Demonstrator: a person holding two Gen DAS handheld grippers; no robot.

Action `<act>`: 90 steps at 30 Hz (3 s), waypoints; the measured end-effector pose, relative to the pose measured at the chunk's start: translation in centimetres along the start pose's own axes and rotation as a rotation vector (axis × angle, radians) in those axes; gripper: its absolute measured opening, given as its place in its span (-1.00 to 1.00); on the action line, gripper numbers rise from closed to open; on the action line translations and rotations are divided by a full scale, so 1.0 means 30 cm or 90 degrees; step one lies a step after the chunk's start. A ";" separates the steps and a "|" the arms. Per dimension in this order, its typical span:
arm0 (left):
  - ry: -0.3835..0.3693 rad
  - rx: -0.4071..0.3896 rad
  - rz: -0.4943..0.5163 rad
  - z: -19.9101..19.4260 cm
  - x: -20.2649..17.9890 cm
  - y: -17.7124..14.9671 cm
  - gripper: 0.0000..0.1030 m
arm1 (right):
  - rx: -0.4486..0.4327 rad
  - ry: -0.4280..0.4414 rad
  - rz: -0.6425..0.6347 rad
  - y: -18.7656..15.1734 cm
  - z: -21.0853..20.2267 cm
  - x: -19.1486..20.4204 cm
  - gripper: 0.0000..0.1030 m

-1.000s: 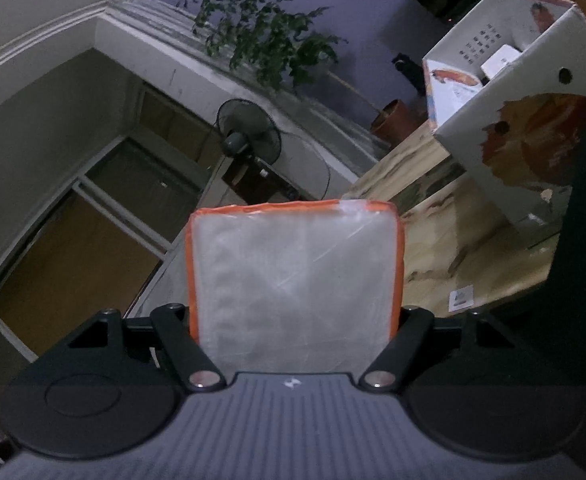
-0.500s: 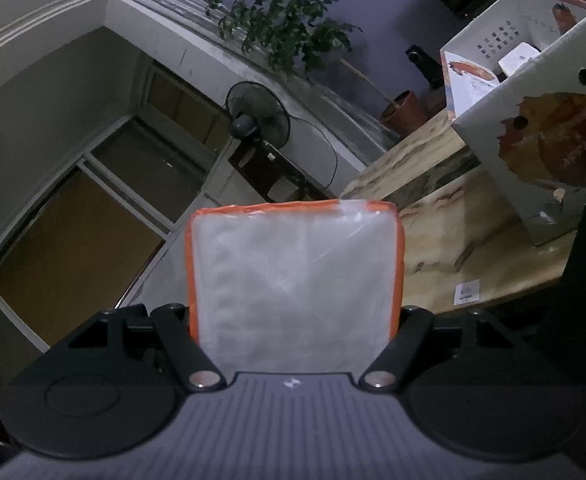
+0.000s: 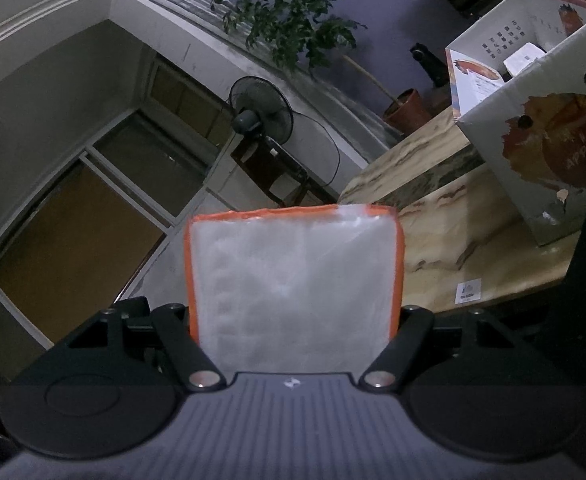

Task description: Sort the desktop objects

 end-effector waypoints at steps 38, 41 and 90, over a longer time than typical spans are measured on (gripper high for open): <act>-0.004 0.004 0.007 0.010 -0.001 -0.001 0.98 | -0.039 -0.015 -0.013 0.019 -0.023 -0.003 0.44; -0.004 0.004 0.012 0.010 -0.007 -0.002 0.98 | -0.038 -0.013 -0.012 0.019 -0.019 -0.006 0.43; -0.095 -0.162 0.030 -0.099 -0.065 0.058 -0.29 | -0.035 0.037 -0.147 0.024 -0.015 0.145 0.42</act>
Point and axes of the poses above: each gripper's, at about its wrist camera, not at the fingertips, and z roughly the way its jaws point, x to its left, y to its top, the point moved 6 cm from there along z, roughly the way its jaws point, and after that the axes turned 8 degrees about -x, right-handed, at the moved point
